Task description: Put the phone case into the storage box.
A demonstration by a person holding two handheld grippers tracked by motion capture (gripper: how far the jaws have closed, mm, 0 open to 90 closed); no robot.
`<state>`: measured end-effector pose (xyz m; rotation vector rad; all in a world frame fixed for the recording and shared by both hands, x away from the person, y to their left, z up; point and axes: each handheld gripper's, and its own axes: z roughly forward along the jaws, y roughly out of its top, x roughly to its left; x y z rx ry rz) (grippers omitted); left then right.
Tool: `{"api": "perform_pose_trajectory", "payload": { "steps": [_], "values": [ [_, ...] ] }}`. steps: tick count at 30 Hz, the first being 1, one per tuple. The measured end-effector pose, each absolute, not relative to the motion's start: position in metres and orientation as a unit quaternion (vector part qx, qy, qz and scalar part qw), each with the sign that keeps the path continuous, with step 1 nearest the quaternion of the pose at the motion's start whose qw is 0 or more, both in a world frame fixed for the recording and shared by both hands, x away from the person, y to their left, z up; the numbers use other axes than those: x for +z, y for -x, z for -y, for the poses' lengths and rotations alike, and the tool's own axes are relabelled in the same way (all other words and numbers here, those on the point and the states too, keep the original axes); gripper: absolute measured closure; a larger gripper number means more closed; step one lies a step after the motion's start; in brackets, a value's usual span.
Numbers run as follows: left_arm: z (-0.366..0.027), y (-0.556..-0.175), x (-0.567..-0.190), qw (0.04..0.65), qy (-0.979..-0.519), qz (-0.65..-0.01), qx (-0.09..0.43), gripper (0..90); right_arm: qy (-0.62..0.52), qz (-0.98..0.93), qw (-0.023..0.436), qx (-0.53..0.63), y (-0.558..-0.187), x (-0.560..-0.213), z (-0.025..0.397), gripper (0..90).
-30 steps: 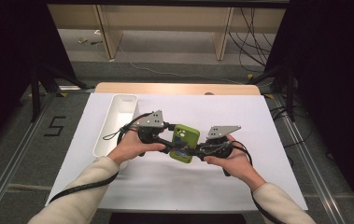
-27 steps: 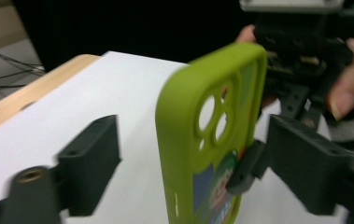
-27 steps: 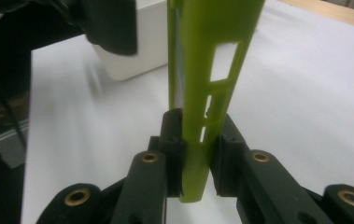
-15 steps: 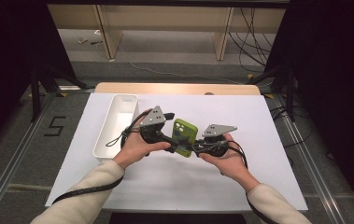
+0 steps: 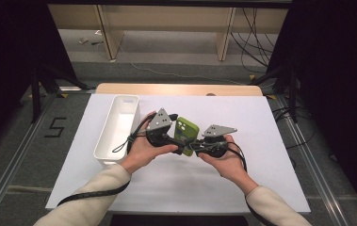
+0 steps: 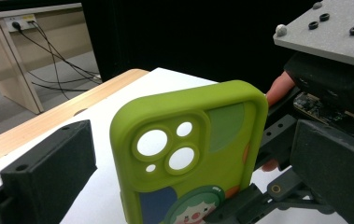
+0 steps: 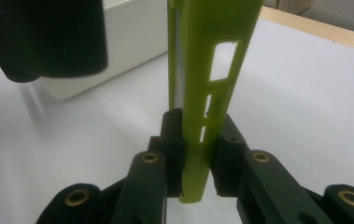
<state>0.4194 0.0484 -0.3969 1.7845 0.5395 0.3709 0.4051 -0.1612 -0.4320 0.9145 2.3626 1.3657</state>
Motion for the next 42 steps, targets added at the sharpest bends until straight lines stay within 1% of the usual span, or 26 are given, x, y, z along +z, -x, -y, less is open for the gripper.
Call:
{"api": "perform_pose_trajectory", "payload": {
  "steps": [12, 22, 32, 42],
  "values": [
    [-0.043, -0.419, -0.399, 0.574, -0.76, -0.241, 0.186, 0.0, -0.328, -0.808, 0.143, 0.467, -0.404, -0.433, 0.157, 77.7],
    [-0.039, -0.419, -0.4, 0.573, -0.756, -0.249, 0.194, 1.0, -0.333, -0.809, 0.143, 0.464, -0.404, -0.435, 0.154, 77.6],
    [-0.039, -0.419, -0.403, 0.572, -0.752, -0.257, 0.201, 8.6, -0.337, -0.807, 0.147, 0.462, -0.403, -0.436, 0.153, 77.6],
    [-0.036, -0.418, -0.406, 0.57, -0.752, -0.265, 0.2, 12.0, -0.344, -0.802, 0.155, 0.463, -0.403, -0.435, 0.154, 77.6]
  ]
}}
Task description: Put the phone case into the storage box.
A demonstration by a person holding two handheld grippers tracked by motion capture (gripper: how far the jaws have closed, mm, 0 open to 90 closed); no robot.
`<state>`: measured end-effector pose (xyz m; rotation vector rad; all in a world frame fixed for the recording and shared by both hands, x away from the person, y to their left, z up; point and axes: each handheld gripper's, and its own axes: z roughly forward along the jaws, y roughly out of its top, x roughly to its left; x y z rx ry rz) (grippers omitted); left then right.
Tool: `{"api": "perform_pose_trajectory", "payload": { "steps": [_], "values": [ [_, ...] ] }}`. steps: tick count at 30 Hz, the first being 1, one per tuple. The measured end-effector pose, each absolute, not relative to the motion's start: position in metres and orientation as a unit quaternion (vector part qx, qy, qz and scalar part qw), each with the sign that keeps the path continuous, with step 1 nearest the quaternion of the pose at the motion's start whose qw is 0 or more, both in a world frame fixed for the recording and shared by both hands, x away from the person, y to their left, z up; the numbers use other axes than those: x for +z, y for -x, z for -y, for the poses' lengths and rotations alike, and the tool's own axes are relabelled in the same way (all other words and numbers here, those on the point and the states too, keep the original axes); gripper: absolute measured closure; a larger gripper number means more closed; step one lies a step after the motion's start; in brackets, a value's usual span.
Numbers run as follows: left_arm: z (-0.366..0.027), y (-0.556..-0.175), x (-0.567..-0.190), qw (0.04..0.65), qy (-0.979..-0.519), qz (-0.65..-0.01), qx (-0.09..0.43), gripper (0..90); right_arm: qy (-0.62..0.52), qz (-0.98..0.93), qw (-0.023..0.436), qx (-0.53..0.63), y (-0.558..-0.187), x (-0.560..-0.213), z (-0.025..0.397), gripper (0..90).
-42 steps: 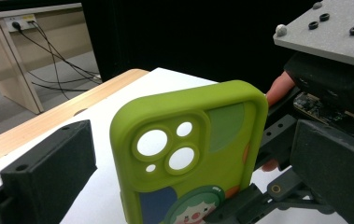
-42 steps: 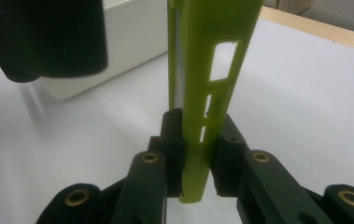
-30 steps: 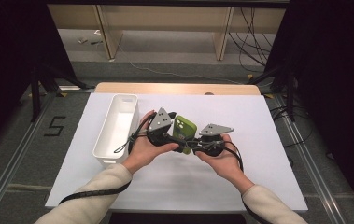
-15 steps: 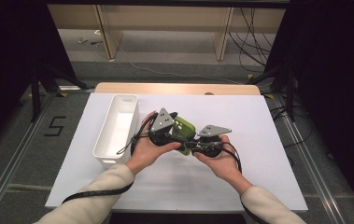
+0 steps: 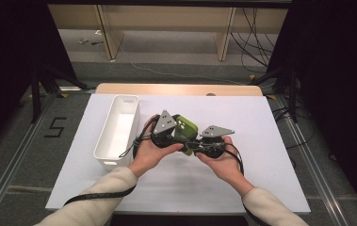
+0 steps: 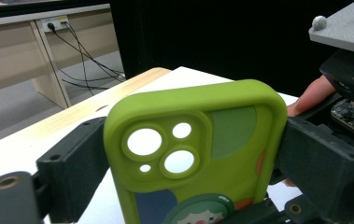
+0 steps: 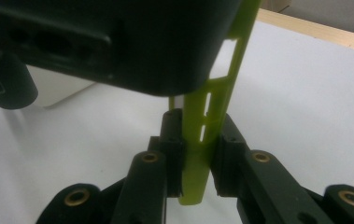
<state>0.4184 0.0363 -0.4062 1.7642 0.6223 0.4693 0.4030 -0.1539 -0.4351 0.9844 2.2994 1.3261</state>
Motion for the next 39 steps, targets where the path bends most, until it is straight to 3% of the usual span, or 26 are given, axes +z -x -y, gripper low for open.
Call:
{"api": "perform_pose_trajectory", "payload": {
  "steps": [39],
  "values": [
    [-0.0366, -0.4224, -0.4088, 0.583, -0.748, -0.245, 0.201, 16.9, -0.355, -0.792, 0.167, 0.469, -0.4036, -0.4345, 0.1546, 70.3]
  ]
}}
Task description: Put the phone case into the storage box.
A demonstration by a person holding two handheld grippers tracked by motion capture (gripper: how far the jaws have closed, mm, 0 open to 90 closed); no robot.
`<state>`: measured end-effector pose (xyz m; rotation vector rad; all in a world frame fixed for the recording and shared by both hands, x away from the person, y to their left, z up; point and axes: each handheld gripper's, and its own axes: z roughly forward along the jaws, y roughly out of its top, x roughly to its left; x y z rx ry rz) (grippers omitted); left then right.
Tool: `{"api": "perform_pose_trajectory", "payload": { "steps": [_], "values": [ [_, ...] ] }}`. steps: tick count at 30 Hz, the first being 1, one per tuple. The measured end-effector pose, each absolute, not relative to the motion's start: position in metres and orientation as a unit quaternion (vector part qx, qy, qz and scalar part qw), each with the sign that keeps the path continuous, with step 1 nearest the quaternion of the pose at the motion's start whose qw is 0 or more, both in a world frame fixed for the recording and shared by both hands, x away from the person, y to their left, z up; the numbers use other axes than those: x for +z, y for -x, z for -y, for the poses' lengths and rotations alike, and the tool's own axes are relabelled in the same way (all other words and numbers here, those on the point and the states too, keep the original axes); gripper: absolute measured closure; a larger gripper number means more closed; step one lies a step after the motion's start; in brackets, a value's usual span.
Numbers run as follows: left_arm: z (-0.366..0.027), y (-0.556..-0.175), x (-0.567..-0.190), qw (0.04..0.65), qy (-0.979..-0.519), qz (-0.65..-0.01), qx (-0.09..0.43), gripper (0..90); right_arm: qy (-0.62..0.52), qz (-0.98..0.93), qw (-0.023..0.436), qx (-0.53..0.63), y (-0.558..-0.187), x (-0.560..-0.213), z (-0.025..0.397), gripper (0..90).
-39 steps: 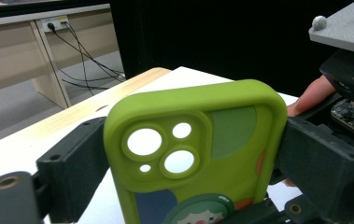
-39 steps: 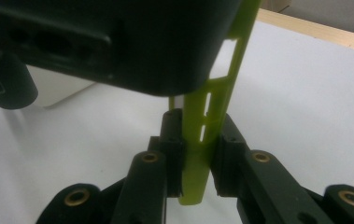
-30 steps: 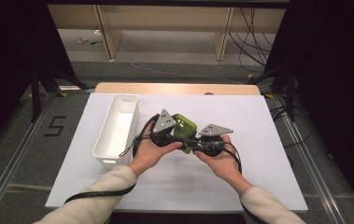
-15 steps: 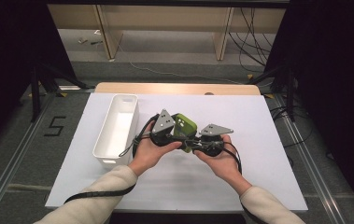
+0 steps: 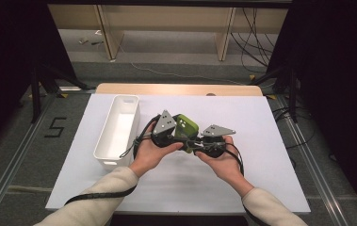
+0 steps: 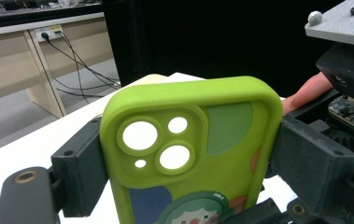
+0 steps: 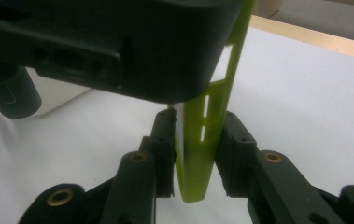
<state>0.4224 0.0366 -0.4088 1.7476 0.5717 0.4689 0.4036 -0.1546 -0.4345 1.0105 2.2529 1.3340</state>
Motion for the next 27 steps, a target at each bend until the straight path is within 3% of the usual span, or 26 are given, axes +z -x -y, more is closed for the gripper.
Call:
{"api": "perform_pose_trajectory", "payload": {
  "steps": [12, 24, 27],
  "values": [
    [-0.0383, -0.4232, -0.4072, 0.586, -0.746, -0.244, 0.2, 17.0, -0.356, -0.79, 0.165, 0.472, -0.4051, -0.4337, 0.1556, 57.9],
    [-0.0417, -0.4242, -0.4048, 0.589, -0.742, -0.247, 0.202, 17.1, -0.348, -0.79, 0.163, 0.477, -0.4053, -0.4347, 0.1561, 25.7],
    [-0.0427, -0.4243, -0.4038, 0.59, -0.742, -0.248, 0.202, 17.1, -0.343, -0.789, 0.163, 0.482, -0.4052, -0.4355, 0.1579, 21.6]
  ]
}}
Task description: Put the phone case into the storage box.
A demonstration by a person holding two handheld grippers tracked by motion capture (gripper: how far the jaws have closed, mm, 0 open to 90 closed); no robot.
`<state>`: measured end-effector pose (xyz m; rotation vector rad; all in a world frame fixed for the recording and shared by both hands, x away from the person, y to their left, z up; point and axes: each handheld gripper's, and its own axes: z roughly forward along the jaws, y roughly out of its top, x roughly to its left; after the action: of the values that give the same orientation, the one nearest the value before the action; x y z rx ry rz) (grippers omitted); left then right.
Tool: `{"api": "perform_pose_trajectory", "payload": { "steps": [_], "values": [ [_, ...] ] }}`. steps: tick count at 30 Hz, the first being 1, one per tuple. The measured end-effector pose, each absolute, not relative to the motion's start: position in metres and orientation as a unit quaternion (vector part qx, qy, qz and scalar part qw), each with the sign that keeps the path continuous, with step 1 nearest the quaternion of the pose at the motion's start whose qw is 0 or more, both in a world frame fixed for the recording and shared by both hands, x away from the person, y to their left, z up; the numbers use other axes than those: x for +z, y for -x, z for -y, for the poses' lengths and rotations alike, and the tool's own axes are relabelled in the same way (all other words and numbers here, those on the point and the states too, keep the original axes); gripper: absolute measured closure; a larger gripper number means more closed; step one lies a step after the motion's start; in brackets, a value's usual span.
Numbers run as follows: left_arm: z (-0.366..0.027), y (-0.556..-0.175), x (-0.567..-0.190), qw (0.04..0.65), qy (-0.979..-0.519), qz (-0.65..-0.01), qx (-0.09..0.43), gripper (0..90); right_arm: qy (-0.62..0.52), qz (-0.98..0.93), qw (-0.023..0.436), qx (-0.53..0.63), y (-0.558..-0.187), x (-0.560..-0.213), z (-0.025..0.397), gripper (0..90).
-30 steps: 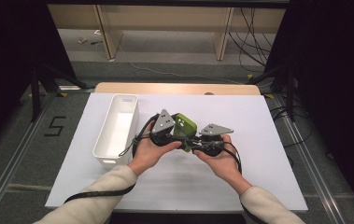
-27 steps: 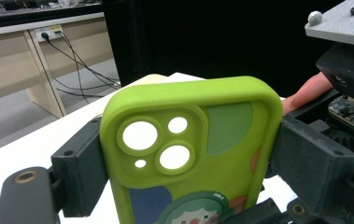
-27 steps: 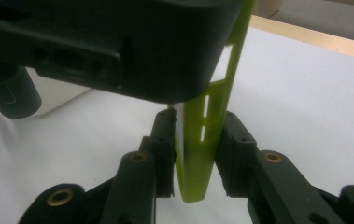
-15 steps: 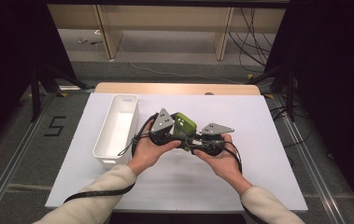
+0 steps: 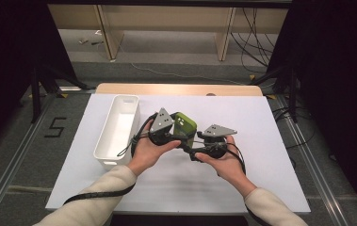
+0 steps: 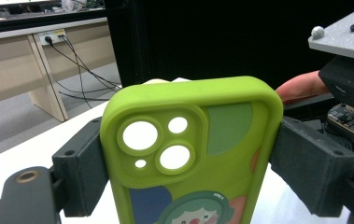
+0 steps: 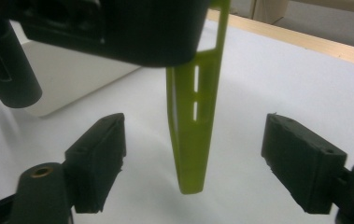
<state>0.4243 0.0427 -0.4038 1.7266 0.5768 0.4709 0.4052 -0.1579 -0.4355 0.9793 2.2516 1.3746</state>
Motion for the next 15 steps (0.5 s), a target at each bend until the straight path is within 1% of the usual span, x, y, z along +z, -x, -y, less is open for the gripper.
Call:
{"api": "perform_pose_trajectory", "payload": {
  "steps": [2, 5, 15],
  "values": [
    [-0.044, -0.425, -0.402, 0.591, -0.74, -0.248, 0.202, 17.1, -0.339, -0.79, 0.16, 0.484, -0.405, -0.435, 0.16, 18.7],
    [-0.046, -0.425, -0.4, 0.592, -0.739, -0.249, 0.202, 17.1, -0.335, -0.79, 0.156, 0.489, -0.404, -0.436, 0.162, 17.0],
    [-0.051, -0.425, -0.394, 0.593, -0.737, -0.248, 0.208, 17.1, -0.332, -0.784, 0.158, 0.499, -0.4, -0.435, 0.173, 16.0]
  ]
}}
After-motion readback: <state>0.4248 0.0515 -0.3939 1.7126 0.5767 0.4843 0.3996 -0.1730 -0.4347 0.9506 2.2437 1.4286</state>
